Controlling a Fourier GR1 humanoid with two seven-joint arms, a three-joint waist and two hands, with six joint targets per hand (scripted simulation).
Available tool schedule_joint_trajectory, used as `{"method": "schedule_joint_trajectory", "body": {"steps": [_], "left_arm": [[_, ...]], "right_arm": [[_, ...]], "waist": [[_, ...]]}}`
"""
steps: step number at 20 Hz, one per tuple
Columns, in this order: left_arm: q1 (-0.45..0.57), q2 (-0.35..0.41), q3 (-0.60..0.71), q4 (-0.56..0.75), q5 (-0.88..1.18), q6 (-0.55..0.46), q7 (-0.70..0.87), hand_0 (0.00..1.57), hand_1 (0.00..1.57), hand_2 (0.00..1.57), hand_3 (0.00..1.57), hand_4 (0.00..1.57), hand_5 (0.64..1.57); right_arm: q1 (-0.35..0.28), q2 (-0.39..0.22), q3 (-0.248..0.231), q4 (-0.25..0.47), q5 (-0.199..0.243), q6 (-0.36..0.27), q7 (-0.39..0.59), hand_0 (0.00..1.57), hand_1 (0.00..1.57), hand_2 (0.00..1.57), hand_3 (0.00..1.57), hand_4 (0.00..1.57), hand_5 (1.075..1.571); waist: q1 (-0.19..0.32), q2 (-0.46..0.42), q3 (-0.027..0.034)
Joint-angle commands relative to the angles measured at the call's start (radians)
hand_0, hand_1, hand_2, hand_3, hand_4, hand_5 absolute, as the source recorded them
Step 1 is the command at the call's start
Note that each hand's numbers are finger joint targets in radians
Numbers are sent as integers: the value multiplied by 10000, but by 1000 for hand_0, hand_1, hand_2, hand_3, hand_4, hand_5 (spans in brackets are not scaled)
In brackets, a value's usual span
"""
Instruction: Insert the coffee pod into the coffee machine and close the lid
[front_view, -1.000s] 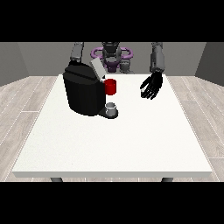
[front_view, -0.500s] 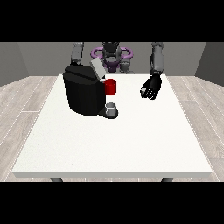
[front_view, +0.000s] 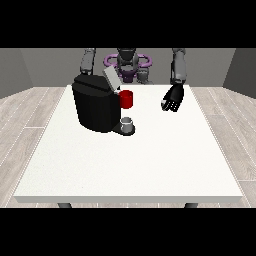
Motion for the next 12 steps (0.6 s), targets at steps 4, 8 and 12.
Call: {"method": "schedule_joint_trajectory", "body": {"steps": [4, 8, 12], "left_arm": [[-415, -303, 815, 123, 752, -54, -980, 1420, 1420, 1402, 1332, 494, 1571], [-768, -685, 702, -39, 752, -1174, -396, 1447, 1447, 1431, 1354, 530, 1571], [-1171, -1077, 486, -634, 869, -2535, 433, 1375, 1375, 1381, 1327, 490, 1571]], "right_arm": [[118, -259, -17, 311, 470, -386, 143, 0, 0, 0, 0, 0, 1571], [140, 46, 117, 920, 841, -914, 388, 0, 0, 0, 0, 0, 1571], [485, -163, -93, 1456, 665, -633, 233, 0, 0, 0, 0, 0, 1571]], "waist": [[46, -159, -9], [281, -764, -3], [426, -1630, 1]]}}
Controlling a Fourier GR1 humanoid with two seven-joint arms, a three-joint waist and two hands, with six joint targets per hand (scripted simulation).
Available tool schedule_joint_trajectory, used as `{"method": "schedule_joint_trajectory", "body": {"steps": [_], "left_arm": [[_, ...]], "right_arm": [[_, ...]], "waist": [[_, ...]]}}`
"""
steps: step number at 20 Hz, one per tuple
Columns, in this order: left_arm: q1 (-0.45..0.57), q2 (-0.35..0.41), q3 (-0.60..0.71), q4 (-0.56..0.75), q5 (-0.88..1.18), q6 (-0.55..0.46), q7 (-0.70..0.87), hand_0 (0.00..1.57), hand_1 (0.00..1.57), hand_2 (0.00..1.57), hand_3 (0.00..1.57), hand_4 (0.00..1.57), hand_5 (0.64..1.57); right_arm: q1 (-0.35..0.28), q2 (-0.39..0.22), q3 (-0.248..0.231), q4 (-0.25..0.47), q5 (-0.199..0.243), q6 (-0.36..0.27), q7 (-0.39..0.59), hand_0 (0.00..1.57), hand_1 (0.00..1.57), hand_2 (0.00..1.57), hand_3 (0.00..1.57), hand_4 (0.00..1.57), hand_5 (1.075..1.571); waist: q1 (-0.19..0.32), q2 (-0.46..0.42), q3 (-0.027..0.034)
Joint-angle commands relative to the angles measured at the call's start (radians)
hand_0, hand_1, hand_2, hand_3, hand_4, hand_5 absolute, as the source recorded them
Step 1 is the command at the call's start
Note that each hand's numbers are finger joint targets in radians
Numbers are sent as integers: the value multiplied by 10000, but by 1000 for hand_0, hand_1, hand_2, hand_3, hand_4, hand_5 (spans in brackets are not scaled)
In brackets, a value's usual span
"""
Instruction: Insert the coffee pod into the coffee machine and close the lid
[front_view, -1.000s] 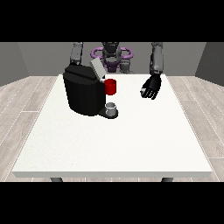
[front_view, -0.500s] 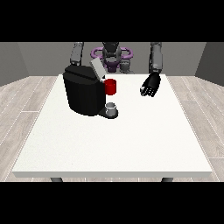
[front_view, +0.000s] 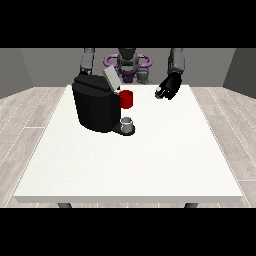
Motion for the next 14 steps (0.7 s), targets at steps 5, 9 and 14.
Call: {"method": "schedule_joint_trajectory", "body": {"steps": [5, 9, 14], "left_arm": [[-1358, -171, 59, -751, 250, -1902, 604, 1403, 1403, 1396, 1341, 598, 1571], [-1774, -397, 305, -858, 220, -2051, 1277, 1403, 1403, 1396, 1341, 598, 1571], [-2694, -196, 975, -544, 413, -1799, 1390, 1416, 1416, 1421, 1378, 537, 1571]], "right_arm": [[-284, 9, -48, 577, 148, -130, 262, 0, 0, 0, 0, 0, 1571], [-577, 235, 46, 573, 214, -308, 62, 0, 0, 0, 0, 0, 1571], [-736, 142, 353, -156, 90, 345, 157, 0, 0, 0, 0, 0, 1571]], "waist": [[51, -564, 3], [-86, -449, 1], [-1006, -69, -1]]}}
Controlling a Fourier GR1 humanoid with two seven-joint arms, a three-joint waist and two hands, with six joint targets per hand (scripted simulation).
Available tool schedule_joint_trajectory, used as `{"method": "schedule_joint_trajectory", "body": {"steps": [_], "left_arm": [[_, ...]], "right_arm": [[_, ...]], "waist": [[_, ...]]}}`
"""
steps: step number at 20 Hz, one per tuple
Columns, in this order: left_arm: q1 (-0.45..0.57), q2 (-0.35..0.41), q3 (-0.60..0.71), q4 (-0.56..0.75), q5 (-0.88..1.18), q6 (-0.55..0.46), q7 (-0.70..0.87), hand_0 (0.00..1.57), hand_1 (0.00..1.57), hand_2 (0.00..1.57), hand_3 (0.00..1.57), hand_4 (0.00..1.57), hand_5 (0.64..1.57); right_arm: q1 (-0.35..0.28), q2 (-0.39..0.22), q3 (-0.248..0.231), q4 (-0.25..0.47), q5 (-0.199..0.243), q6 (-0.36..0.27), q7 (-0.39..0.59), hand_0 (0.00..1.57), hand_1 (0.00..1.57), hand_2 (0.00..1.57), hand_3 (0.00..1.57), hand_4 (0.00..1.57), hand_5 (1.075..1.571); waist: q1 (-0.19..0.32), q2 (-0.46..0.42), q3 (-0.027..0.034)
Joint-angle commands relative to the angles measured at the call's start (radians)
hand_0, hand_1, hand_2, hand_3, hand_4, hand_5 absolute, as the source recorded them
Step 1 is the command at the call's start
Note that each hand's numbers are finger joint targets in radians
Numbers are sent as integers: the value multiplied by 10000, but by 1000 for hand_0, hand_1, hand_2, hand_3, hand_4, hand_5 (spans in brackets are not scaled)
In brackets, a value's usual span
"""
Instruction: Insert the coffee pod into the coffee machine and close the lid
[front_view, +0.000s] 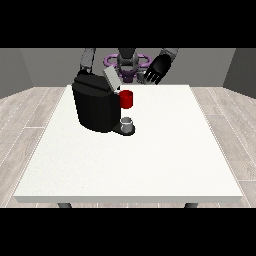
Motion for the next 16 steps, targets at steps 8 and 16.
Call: {"method": "schedule_joint_trajectory", "body": {"steps": [8, 16], "left_arm": [[-2388, 526, 1517, 718, 650, -384, 1368, 1268, 1268, 1295, 1269, 488, 1571], [-2904, 814, 1380, 894, 393, -311, 995, 1222, 1222, 1288, 1238, 475, 1571]], "right_arm": [[-475, 228, 575, -1136, -23, 137, -59, 0, 0, 0, 0, 0, 1571], [-1449, -358, -57, -1488, -63, 124, 609, 0, 0, 0, 0, 0, 1571]], "waist": [[-1327, 772, -1], [-1276, 1639, -1]]}}
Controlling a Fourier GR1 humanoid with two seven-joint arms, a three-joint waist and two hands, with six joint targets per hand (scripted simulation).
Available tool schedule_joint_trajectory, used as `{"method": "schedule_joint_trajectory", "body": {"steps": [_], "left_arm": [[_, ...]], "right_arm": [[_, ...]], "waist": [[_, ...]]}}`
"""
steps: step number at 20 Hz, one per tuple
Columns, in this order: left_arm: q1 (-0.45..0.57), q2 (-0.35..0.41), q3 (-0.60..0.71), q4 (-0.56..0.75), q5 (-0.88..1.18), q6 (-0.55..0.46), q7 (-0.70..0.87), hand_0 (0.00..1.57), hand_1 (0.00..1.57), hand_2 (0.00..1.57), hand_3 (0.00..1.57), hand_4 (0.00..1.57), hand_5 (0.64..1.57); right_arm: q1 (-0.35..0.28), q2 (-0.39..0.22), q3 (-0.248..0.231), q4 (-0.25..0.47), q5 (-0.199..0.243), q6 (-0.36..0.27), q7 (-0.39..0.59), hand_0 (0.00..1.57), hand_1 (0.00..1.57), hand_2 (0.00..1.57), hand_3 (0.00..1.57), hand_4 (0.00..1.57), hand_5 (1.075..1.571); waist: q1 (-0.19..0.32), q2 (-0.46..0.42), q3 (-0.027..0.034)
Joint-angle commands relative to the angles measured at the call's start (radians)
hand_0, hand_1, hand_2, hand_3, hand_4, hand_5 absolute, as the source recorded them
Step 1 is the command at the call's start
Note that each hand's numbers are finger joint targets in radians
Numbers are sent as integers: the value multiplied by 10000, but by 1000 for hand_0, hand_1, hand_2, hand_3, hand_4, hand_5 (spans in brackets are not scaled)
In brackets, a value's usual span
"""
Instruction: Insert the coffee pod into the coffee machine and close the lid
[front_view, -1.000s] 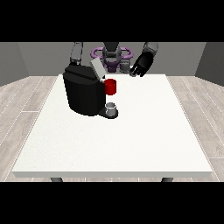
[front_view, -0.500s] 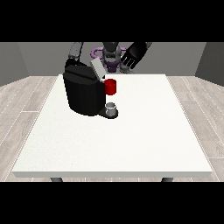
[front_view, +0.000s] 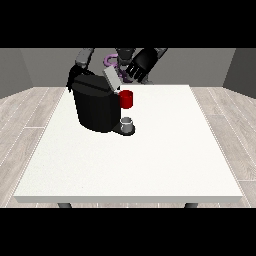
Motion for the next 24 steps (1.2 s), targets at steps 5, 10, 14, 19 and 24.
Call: {"method": "schedule_joint_trajectory", "body": {"steps": [5, 10, 14, 19, 24], "left_arm": [[-1231, 496, 256, 369, 8, -391, 305, 1258, 1258, 1299, 1245, 494, 1571], [-570, 178, -119, 232, -229, 58, -425, 1188, 1188, 1258, 1219, 461, 1571], [-964, 486, 209, 793, -146, -65, -274, 1248, 1248, 1286, 1244, 445, 1571], [-899, -105, -119, 687, -288, 108, -400, 1211, 1211, 1252, 1220, 432, 1571], [-1237, 365, 141, 903, -297, 226, -499, 1196, 1196, 1252, 1201, 418, 1571]], "right_arm": [[-539, -332, -407, -98, -140, 96, -137, 0, 0, 0, 0, 178, 1571], [-747, -763, -1118, -43, -628, 277, -157, 0, 0, 0, 0, 0, 1571], [-748, -417, -592, -430, -222, 17, 357, 0, 0, 0, 0, 100, 1571], [-550, 2, -428, -21, 132, -553, 9, 0, 0, 0, 0, 161, 1571], [-897, -258, -576, -316, -56, -281, 214, 0, 0, 0, 0, 33, 1571]], "waist": [[-306, 782, 4], [-17, 1004, 2], [-357, 1110, 0], [-58, 1271, 2], [-260, 1406, 0]]}}
